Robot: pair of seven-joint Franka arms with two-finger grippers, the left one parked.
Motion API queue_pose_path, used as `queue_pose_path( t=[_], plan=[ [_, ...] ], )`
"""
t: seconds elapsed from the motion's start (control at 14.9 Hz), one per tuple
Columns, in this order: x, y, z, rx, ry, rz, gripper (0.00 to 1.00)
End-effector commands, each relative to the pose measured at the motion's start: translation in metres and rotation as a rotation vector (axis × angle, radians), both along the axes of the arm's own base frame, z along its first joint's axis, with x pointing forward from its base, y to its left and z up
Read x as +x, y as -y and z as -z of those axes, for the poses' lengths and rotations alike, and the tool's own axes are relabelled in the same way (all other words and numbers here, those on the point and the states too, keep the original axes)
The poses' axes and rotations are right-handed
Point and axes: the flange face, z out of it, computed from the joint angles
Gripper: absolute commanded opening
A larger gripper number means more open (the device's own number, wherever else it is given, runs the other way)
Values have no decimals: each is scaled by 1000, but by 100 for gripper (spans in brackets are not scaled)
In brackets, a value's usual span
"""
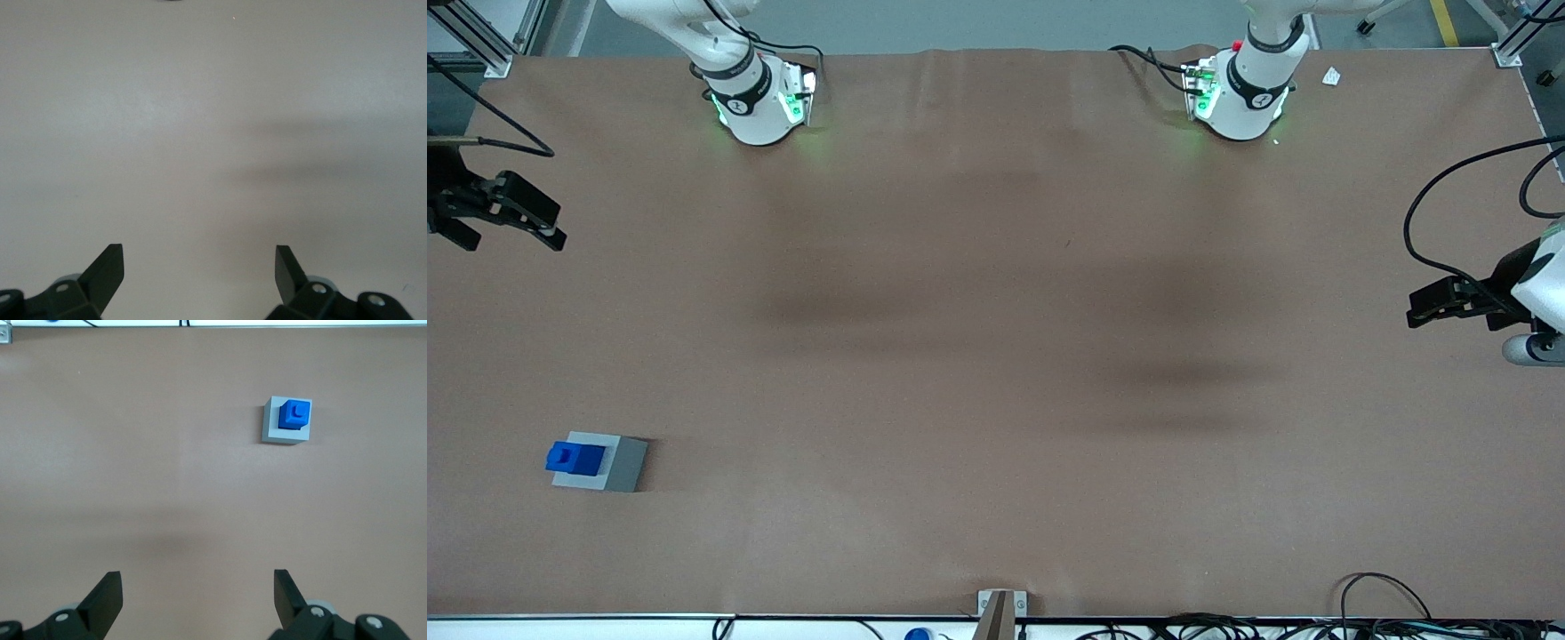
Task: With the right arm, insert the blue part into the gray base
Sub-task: 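Move the open right gripper down toward the blue part in the gray base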
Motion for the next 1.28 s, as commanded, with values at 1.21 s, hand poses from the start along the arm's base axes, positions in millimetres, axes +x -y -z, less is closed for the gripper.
queue_pose_path(
  t=[1.21],
  plan=[
    [116,121,166,-41,-48,79,100]
  ],
)
